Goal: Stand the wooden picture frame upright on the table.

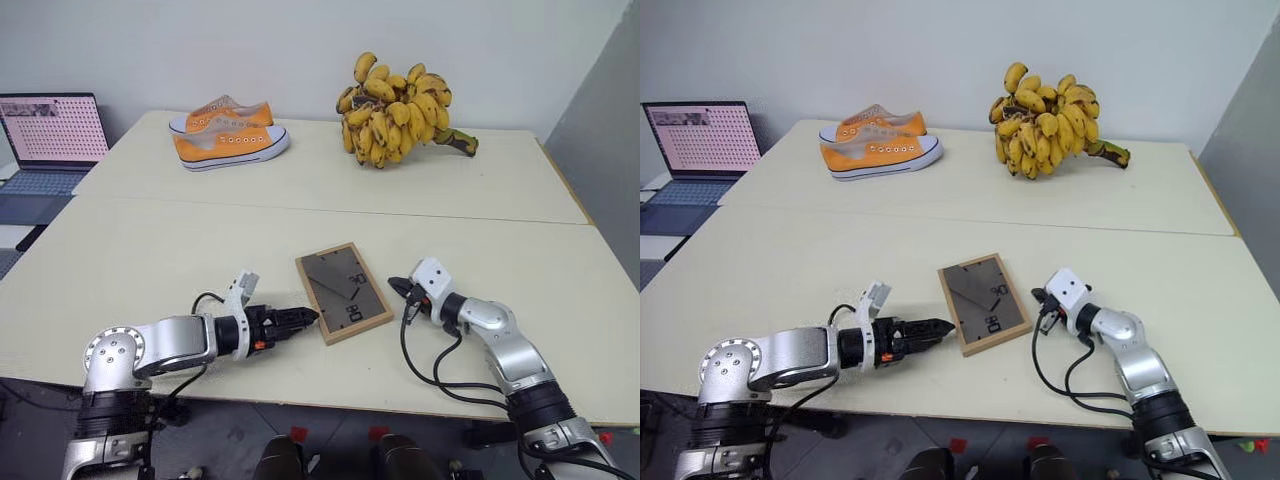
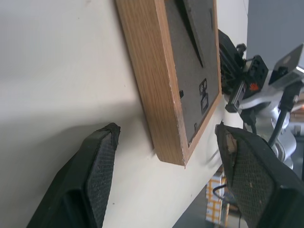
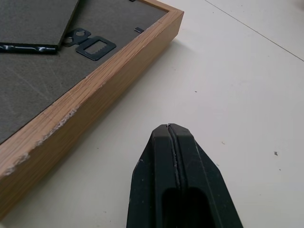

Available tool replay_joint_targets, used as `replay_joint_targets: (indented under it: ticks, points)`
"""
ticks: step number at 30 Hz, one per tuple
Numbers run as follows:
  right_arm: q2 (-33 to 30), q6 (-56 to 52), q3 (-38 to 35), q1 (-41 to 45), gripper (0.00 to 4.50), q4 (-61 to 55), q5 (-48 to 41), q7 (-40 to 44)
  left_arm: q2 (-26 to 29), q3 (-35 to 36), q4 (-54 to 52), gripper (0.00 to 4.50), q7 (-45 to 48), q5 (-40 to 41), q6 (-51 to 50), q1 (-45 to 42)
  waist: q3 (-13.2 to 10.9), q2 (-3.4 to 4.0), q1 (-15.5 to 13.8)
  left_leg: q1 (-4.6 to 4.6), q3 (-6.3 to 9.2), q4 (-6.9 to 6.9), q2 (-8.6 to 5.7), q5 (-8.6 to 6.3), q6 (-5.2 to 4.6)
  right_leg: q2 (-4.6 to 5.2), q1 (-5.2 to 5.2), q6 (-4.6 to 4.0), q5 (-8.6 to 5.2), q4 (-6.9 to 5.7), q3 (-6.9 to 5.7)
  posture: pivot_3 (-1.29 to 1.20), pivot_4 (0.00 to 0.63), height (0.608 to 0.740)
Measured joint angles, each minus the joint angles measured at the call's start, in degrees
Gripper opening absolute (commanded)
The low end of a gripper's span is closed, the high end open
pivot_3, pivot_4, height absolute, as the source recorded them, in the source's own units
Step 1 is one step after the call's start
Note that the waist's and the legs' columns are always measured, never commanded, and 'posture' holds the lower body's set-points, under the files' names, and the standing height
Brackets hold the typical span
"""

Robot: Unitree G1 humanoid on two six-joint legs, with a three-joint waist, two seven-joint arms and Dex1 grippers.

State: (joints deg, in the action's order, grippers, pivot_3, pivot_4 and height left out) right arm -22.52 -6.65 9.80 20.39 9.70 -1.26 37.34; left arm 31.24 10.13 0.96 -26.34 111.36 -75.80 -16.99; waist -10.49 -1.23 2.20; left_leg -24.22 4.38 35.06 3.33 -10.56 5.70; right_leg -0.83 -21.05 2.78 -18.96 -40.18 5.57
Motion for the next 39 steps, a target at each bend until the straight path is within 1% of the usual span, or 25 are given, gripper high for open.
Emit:
replay_joint_targets:
  ticks: [4,8,13,16,32,38,39]
  points:
    - [0.19,-0.53,0.04,-1.39,0.00,-1.30,0.03,-0.28,0.06,-2.05,-0.74,3.44,-1.77,1.21,2.61,0.24,0.01,0.01,-0.32,0.47,-0.01,-0.08,-0.02,-0.01,0.00,-0.01,0.54,-0.01,-0.01,0.21,-0.01,0.00,0.150,0.740]
    - [1.11,-2.60,0.33,-2.95,0.00,-4.09,-0.05,-0.68,0.63,-2.93,-0.60,3.44,-1.77,1.29,3.40,-0.16,0.01,0.01,-0.33,0.48,-0.01,-0.08,-0.01,-0.01,0.00,-0.02,0.56,0.00,-0.02,0.23,-0.02,0.00,0.150,0.740]
    - [5.23,-8.07,1.09,-6.56,0.00,-10.27,-1.12,-2.17,0.62,-3.90,0.04,3.44,-1.79,1.17,3.98,-1.57,0.01,0.00,-0.23,0.47,0.00,-0.10,0.01,-0.02,0.01,-0.06,0.54,0.00,-0.02,0.23,-0.02,0.00,0.150,0.740]
    - [6.49,-10.55,1.87,-7.53,0.00,-12.49,-1.54,-2.62,0.62,-4.37,0.04,3.44,-1.81,1.18,4.37,-1.66,0.01,0.00,-0.23,0.47,0.00,-0.11,0.02,-0.02,0.02,-0.07,0.53,0.00,-0.03,0.24,-0.02,0.00,0.150,0.740]
    - [9.84,-14.07,3.43,-8.07,0.00,-14.69,-1.80,-5.12,0.66,-4.51,1.02,3.44,-1.85,1.18,5.00,-2.45,0.01,0.00,-0.25,0.44,0.00,-0.14,0.02,-0.03,0.03,-0.07,0.47,0.17,-0.15,0.28,-0.01,0.00,0.150,0.740]
    - [10.06,-14.75,4.49,-8.39,0.00,-15.72,-1.81,-5.22,0.66,-4.31,1.04,3.44,-1.84,1.17,5.03,-2.45,0.00,0.00,-0.26,0.41,0.00,-0.16,0.02,-0.03,0.03,-0.07,0.45,0.18,-0.17,0.31,-0.02,0.00,0.150,0.740]
    - [10.08,-14.96,4.52,-8.39,0.00,-15.82,-1.87,-5.25,0.66,-4.23,1.05,3.28,-1.84,1.16,5.04,-2.45,0.00,0.00,-0.26,0.41,0.00,-0.16,0.02,-0.03,0.04,-0.07,0.45,0.19,-0.17,0.31,-0.01,0.00,0.150,0.740]
